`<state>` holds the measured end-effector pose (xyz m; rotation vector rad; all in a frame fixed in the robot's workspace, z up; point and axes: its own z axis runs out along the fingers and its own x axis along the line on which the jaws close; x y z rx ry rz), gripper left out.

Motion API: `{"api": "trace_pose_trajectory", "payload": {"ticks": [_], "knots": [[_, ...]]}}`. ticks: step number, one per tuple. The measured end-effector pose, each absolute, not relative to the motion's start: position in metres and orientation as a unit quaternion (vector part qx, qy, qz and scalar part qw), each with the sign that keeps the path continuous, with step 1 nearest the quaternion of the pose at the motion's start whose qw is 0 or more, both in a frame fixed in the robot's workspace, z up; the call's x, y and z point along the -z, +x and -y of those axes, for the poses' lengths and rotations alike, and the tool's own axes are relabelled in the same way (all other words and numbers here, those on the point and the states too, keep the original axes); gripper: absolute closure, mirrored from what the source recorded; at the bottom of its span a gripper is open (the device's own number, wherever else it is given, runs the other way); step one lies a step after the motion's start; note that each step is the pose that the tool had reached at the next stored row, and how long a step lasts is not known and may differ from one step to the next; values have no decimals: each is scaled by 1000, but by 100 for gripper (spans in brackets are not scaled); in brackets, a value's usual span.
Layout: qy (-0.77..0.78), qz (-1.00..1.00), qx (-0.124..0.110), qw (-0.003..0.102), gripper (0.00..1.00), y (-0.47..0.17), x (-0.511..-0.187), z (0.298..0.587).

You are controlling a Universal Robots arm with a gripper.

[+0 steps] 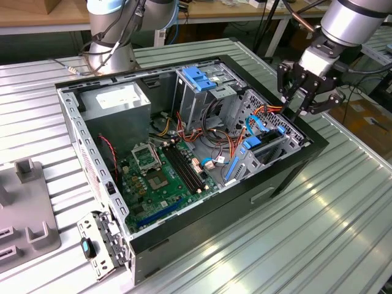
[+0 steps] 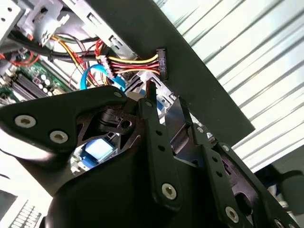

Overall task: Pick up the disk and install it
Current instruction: 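Insert the second disk wire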

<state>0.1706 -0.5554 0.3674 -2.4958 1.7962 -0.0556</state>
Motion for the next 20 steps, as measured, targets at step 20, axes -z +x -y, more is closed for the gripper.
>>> {"api": "trace_pose_trajectory", "payload": {"ticks": [20], "knots": [[-912, -409, 11, 36, 64, 177, -367, 555]]}}
